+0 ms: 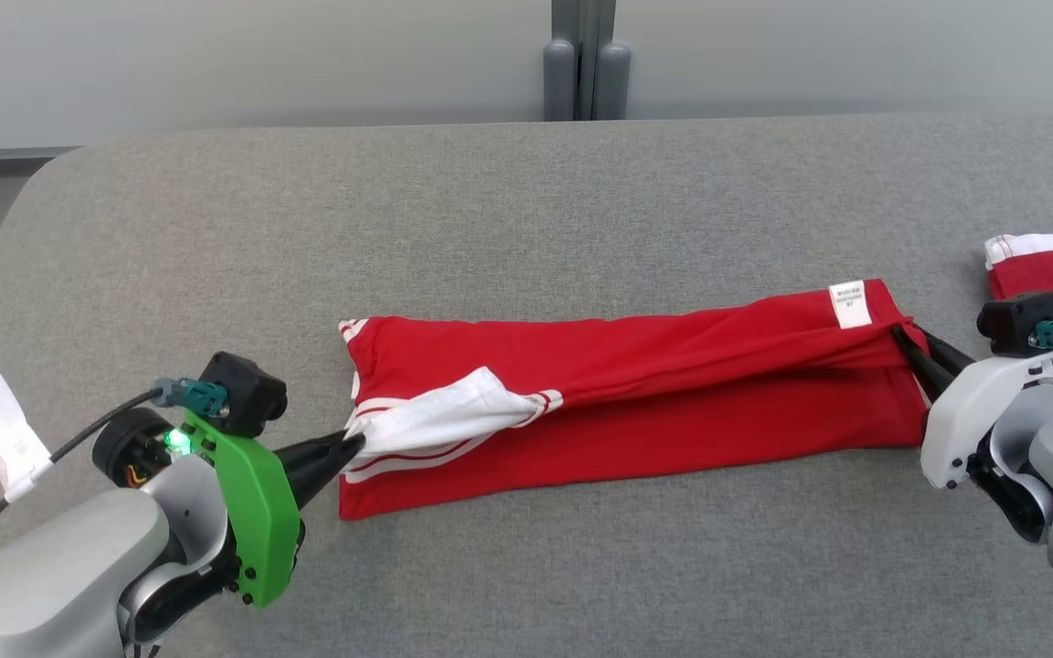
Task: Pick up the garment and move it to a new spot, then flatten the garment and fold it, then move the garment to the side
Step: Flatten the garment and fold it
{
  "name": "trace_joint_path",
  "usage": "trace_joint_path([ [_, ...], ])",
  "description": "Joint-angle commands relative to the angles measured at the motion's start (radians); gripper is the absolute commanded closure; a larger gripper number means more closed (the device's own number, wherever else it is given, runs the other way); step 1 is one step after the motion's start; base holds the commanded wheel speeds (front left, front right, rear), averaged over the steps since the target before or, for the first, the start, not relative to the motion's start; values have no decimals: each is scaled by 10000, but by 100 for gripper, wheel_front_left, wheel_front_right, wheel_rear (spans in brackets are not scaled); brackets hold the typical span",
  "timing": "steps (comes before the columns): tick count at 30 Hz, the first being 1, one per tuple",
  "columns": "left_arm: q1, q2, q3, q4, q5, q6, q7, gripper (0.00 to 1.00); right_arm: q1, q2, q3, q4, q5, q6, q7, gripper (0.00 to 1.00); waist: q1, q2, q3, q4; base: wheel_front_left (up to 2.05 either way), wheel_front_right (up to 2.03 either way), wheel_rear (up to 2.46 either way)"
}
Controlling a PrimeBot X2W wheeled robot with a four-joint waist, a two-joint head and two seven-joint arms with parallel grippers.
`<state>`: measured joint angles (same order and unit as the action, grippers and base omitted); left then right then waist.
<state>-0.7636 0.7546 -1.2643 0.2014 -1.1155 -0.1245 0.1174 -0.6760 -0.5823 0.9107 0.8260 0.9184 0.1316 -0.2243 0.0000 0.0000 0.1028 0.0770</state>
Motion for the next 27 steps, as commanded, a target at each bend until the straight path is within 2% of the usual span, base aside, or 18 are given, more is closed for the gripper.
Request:
trace_joint_path([
  [1,299,68,-17,-109,9,131,-4,100,188,-171,170,-77,174,-19,195,100,0,0,-23,-71,0,0,0],
  [9,752,-209,-67,134,442,398,-140,100,387,-397,715,-451,759,-19,934,100,0,0,11,-284,0,0,0],
  [10,794,-258,-69,220,512,456,-163,100,388,-436,775,-502,812,-19,1015,93,0,0,4,-309,0,0,0],
  [11,872,-332,-76,341,561,541,-217,79,410,-468,820,-543,997,-19,1199,56,0,0,-3,-342,0,0,0],
  [12,931,-420,-85,453,587,596,-231,59,421,-521,876,-616,1106,-19,1357,8,0,0,-4,-371,0,0,0],
  [13,950,-490,-82,533,583,631,-245,55,440,-568,930,-707,1224,-19,1514,0,0,0,-5,-388,0,0,0],
  [15,962,-586,-75,757,623,712,-265,27,502,-714,1029,-900,1508,-19,1820,0,0,0,-23,-422,0,0,0],
  [16,979,-637,-78,876,652,780,-277,0,525,-778,1105,-1067,1636,-17,1962,0,0,0,-46,-447,0,0,0],
  [22,1085,-812,84,1315,682,1153,-608,0,435,-1231,1222,-1575,2246,-17,2412,0,0,0,-240,-565,0,0,0],
  [27,1185,-954,694,1511,367,1622,-1478,0,315,-1300,662,-1906,3154,-13,2246,0,0,0,-504,-592,0,0,0],
])
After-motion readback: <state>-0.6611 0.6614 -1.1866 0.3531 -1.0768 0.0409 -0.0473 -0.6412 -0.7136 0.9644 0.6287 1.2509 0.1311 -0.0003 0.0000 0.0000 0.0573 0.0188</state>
